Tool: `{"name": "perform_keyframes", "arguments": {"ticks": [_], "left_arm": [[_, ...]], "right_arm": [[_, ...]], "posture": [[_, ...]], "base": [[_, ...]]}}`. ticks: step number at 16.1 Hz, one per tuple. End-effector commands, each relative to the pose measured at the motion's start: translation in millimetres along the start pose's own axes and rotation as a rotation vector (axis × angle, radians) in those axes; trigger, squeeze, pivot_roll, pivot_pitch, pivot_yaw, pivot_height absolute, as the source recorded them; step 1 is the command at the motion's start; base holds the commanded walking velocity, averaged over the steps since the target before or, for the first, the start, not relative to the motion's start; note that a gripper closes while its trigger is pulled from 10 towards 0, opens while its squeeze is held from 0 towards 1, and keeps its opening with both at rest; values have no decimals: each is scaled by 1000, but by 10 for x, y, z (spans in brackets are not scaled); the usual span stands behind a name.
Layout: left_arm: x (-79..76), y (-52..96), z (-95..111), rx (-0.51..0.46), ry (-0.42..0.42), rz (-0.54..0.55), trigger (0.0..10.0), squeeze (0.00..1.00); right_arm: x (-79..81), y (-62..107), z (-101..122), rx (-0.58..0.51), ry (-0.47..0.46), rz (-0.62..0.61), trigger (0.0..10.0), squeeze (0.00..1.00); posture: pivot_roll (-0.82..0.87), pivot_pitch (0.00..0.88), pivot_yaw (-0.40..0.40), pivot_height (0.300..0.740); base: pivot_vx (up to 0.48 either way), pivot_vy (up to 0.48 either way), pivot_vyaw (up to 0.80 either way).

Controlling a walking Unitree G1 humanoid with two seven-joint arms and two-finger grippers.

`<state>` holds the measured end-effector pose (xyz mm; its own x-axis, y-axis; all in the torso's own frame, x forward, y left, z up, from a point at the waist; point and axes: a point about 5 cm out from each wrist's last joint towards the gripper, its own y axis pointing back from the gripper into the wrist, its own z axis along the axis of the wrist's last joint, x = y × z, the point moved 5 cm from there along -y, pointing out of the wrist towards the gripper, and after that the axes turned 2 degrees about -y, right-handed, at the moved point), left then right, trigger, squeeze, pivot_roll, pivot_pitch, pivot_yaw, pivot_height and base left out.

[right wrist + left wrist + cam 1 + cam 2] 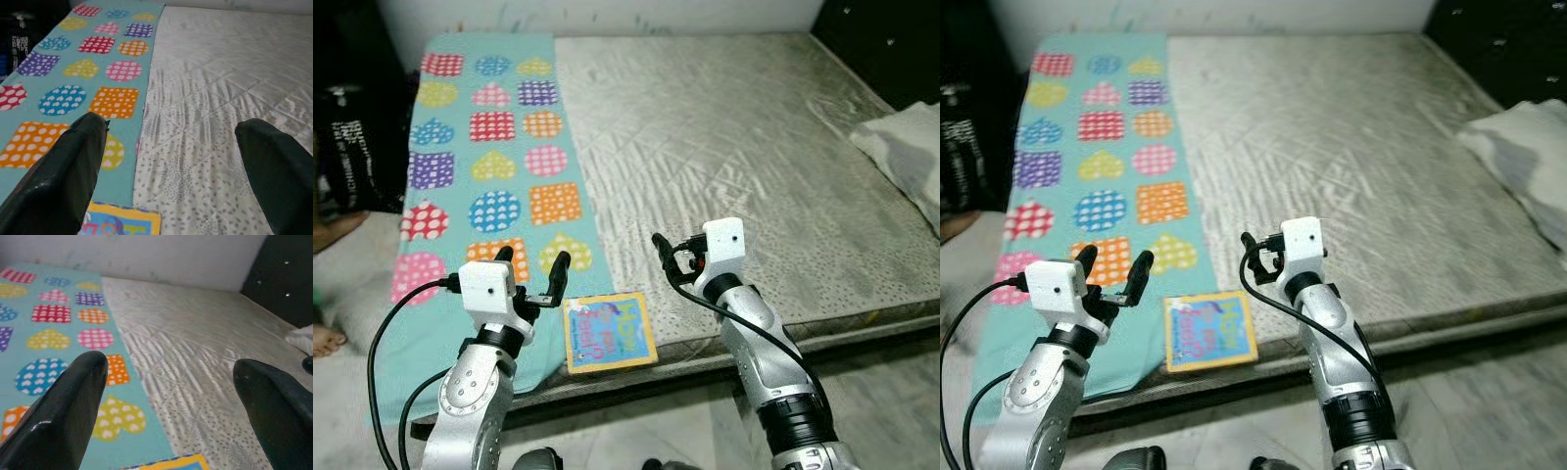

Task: Clean up the room

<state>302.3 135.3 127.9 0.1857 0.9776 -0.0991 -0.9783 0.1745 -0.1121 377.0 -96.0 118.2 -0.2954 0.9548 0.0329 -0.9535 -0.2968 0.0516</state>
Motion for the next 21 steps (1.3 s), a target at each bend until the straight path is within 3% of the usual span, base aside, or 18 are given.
{"name": "perform_keyframes", "arguments": {"ticks": [1, 6, 15, 21], "left_arm": [[-34, 7, 9, -2, 3, -11, 10000, 0], [-16, 0, -2, 4, -8, 1, 10000, 0], [34, -2, -31, 20, -10, 47, 10000, 0], [106, -7, -56, 33, -36, 99, 10000, 0]], "right_arm": [[-49, 8, -3, 0, 4, -15, 10000, 0], [-44, 8, -9, 1, 5, -15, 10000, 0], [-53, 13, -43, 14, 2, -19, 10000, 0], [-54, 9, -48, 13, -1, -17, 10000, 0]], "posture": [[98, 175, -64, 740], [98, 174, -62, 740], [99, 176, -63, 740], [101, 176, -65, 740]], "base": [[296, 0, 0], [299, 0, 0], [0, 0, 0], [0, 0, -759]]}}
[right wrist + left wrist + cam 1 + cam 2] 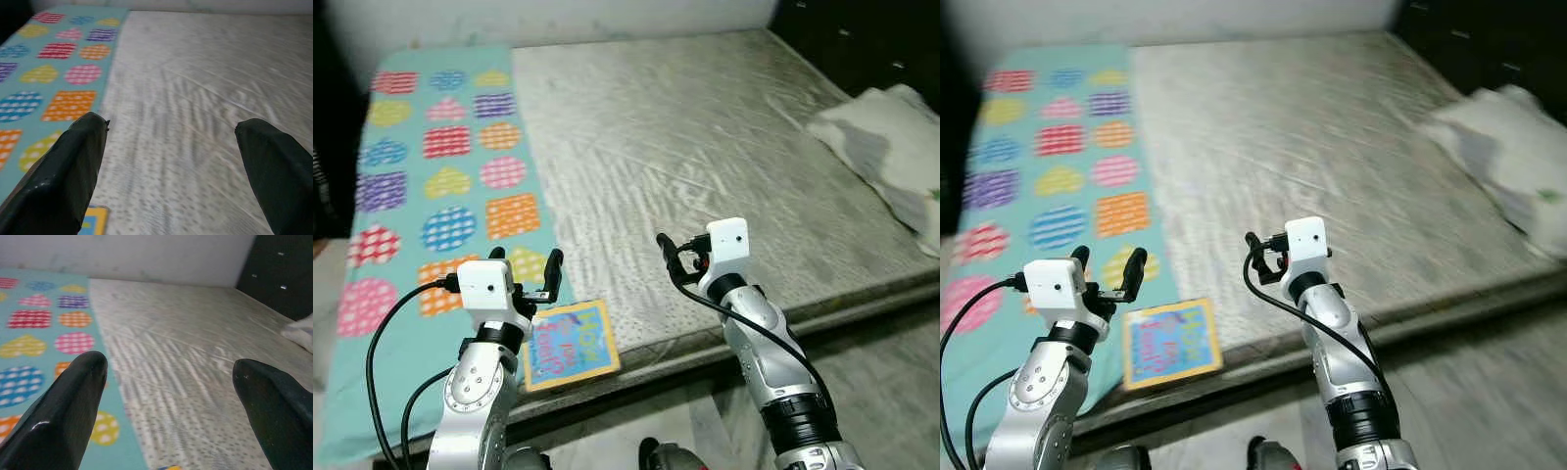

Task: Clean up the room

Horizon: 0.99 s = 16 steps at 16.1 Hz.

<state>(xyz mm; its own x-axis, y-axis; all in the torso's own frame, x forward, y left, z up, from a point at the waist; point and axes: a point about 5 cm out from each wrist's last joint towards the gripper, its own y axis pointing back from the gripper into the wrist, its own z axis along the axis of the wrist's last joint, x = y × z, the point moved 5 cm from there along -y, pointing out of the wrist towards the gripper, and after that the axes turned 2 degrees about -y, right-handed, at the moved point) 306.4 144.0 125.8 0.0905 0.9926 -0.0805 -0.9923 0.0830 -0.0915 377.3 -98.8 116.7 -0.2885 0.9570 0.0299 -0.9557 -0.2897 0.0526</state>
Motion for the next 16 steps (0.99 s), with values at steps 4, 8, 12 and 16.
{"name": "perform_keyframes", "arguments": {"ticks": [4, 8, 12, 16], "left_arm": [[36, 15, -40, 20, -17, 20, 10000, 0], [67, 10, -37, 19, -26, 35, 10000, 0], [75, 11, -35, 18, -32, 38, 10000, 0], [99, 19, -23, 16, -36, 51, 10000, 0]], "right_arm": [[-22, 0, -34, 14, 2, -6, 10000, 0], [-5, -7, -29, 12, 19, 5, 10000, 0], [18, -1, -43, 11, 26, 9, 10000, 0], [-4, 9, -49, 12, 15, 2, 10000, 0]], "posture": [[102, 175, -66, 740], [102, 173, -67, 740], [104, 174, -65, 740], [104, 181, -64, 740]], "base": [[0, 0, -259], [0, 0, 0], [0, 0, 753], [0, 0, 0]]}}
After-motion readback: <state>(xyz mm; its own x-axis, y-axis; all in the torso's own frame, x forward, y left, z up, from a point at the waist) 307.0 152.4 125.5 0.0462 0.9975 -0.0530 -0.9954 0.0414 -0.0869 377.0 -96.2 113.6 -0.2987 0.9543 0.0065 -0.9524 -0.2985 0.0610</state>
